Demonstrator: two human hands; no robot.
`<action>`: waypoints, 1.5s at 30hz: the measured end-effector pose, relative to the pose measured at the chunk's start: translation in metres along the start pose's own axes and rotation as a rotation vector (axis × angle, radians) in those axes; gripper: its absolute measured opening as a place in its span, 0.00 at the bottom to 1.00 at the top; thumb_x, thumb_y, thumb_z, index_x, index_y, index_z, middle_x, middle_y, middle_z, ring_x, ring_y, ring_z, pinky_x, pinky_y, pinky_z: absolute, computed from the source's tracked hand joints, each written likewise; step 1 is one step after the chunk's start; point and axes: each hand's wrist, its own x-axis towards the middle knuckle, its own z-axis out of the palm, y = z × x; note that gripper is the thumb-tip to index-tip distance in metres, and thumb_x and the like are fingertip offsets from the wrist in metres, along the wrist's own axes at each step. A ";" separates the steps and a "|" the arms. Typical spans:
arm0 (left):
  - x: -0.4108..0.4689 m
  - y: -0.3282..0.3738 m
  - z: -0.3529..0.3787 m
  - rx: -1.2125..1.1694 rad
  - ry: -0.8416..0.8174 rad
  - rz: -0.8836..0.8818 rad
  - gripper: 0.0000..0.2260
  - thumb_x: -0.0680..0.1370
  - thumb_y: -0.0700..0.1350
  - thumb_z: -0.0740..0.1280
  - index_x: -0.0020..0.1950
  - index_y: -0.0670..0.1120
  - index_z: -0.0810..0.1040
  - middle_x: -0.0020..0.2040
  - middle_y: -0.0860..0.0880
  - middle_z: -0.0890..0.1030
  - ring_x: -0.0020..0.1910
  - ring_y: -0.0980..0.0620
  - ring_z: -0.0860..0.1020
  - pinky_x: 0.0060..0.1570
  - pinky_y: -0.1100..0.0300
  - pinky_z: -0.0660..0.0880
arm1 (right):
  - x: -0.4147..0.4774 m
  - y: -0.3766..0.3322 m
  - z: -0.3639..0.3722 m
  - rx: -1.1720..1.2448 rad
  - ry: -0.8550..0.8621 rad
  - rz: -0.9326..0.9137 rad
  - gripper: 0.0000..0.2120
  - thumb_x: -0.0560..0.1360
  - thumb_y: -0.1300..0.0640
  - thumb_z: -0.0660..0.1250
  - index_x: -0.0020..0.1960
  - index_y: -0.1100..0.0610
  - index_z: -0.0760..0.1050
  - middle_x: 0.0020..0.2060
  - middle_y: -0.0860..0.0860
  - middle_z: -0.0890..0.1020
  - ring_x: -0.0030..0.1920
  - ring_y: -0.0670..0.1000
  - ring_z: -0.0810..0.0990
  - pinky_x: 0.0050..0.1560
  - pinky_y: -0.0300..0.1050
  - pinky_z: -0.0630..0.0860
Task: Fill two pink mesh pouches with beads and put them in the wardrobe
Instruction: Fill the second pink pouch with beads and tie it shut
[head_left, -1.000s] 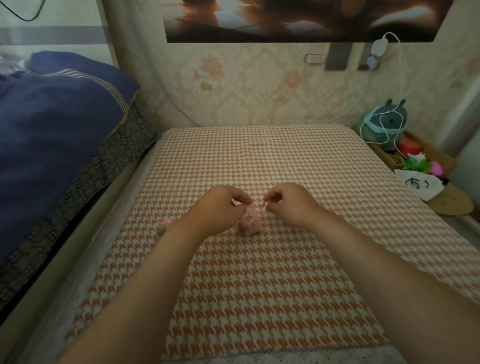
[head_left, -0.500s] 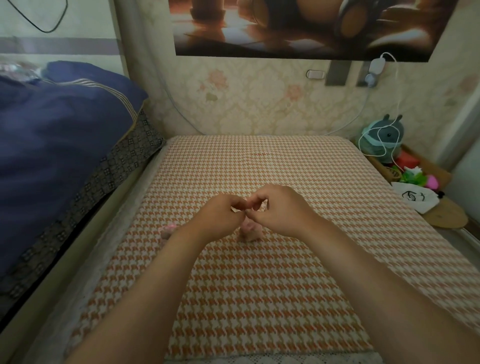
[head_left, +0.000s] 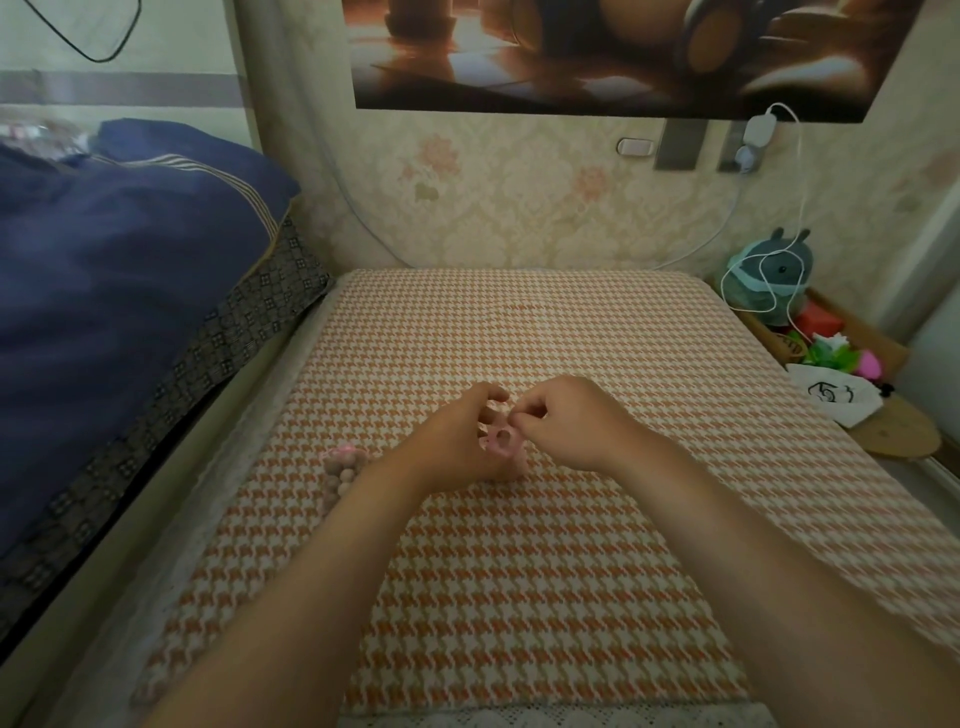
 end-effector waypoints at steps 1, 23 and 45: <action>0.001 0.000 0.002 0.022 0.025 -0.004 0.32 0.71 0.49 0.77 0.71 0.53 0.66 0.54 0.56 0.78 0.48 0.61 0.79 0.43 0.67 0.76 | -0.001 0.001 -0.001 0.008 -0.001 0.006 0.13 0.80 0.52 0.64 0.42 0.50 0.86 0.34 0.51 0.84 0.28 0.49 0.73 0.32 0.46 0.71; 0.074 -0.005 0.041 0.278 -0.028 0.118 0.11 0.73 0.40 0.72 0.50 0.55 0.82 0.49 0.53 0.82 0.46 0.52 0.80 0.47 0.55 0.78 | -0.006 0.042 -0.021 0.151 0.068 0.045 0.09 0.78 0.51 0.70 0.42 0.46 0.87 0.33 0.44 0.86 0.31 0.51 0.81 0.36 0.51 0.80; 0.038 0.028 0.020 -0.103 0.242 0.095 0.08 0.72 0.40 0.76 0.49 0.48 0.83 0.42 0.54 0.84 0.41 0.59 0.81 0.43 0.64 0.79 | -0.014 0.038 -0.021 0.099 0.064 0.052 0.11 0.79 0.51 0.68 0.42 0.51 0.86 0.36 0.52 0.85 0.33 0.54 0.81 0.38 0.54 0.79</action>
